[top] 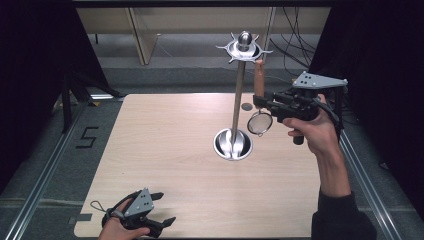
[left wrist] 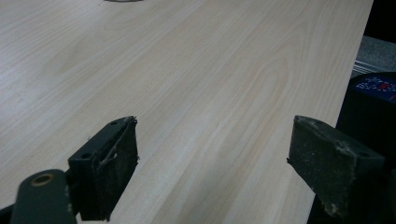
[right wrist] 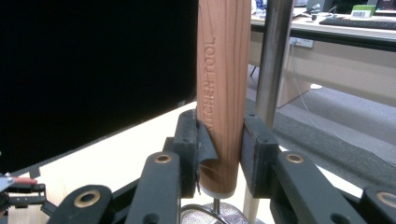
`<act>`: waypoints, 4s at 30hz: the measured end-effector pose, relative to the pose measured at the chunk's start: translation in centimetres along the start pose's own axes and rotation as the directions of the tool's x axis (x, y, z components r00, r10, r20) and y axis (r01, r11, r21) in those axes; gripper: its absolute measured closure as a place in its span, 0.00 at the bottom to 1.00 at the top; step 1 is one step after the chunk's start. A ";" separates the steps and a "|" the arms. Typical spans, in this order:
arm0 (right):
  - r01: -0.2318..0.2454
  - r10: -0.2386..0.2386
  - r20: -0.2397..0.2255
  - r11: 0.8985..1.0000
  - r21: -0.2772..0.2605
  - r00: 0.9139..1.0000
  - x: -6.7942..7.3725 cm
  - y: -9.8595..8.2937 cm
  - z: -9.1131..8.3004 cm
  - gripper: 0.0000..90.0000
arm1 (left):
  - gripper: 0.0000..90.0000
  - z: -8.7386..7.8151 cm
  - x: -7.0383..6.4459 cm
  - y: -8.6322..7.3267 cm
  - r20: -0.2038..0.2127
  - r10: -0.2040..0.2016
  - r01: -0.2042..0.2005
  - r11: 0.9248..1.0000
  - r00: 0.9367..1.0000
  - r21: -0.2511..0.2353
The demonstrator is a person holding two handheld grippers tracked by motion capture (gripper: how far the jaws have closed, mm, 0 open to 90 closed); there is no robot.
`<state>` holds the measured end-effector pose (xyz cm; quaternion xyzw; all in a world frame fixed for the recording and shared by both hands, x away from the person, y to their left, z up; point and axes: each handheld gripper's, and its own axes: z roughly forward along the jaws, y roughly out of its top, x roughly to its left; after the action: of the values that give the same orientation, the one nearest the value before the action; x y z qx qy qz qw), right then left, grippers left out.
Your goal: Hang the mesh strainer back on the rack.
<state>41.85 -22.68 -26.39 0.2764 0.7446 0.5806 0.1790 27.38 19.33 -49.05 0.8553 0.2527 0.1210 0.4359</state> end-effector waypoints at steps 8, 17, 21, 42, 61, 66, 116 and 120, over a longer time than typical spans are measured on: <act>-0.029 0.029 0.011 0.999 0.025 1.000 -0.8 0.1 0.4 0.79 | 0.17 0.0 0.0 0.0 -0.004 0.002 -0.002 1.000 1.000 -0.004; -0.037 0.037 0.003 0.999 0.040 0.999 -1.1 0.5 1.2 0.79 | 0.17 0.0 0.0 0.0 -0.002 0.006 -0.006 1.000 1.000 0.005; -0.037 0.036 0.015 0.998 0.044 0.999 -1.3 0.5 1.4 0.79 | 0.17 0.0 0.0 0.0 -0.007 0.004 -0.004 1.000 1.000 -0.003; -0.068 0.067 0.005 0.996 0.061 0.998 -2.0 -0.2 2.0 0.78 | 0.17 0.0 0.0 0.0 -0.010 0.005 -0.005 1.000 1.000 -0.002; -0.087 0.087 0.002 0.995 0.038 0.996 -2.0 -0.5 2.1 0.75 | 0.17 0.0 0.0 0.0 -0.008 0.004 -0.004 1.000 1.000 -0.003; -0.098 0.098 0.009 0.995 0.028 0.995 -1.8 -0.4 2.0 0.75 | 0.17 -0.1 0.0 0.0 -0.003 0.004 -0.004 1.000 1.000 0.006; -0.050 0.048 0.090 0.999 0.020 0.995 -0.4 -3.0 0.0 0.44 | 0.17 -0.1 0.0 0.0 -0.002 0.002 -0.002 1.000 1.000 0.003; -0.046 0.045 0.074 0.999 0.006 0.996 -0.2 -3.5 -0.2 0.43 | 0.17 -0.1 0.0 0.0 -0.003 0.002 -0.002 1.000 1.000 0.002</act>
<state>41.14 -23.59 -29.73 0.3152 0.7332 0.5711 0.1922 27.36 19.38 -49.02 0.8557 0.2528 0.1224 0.4345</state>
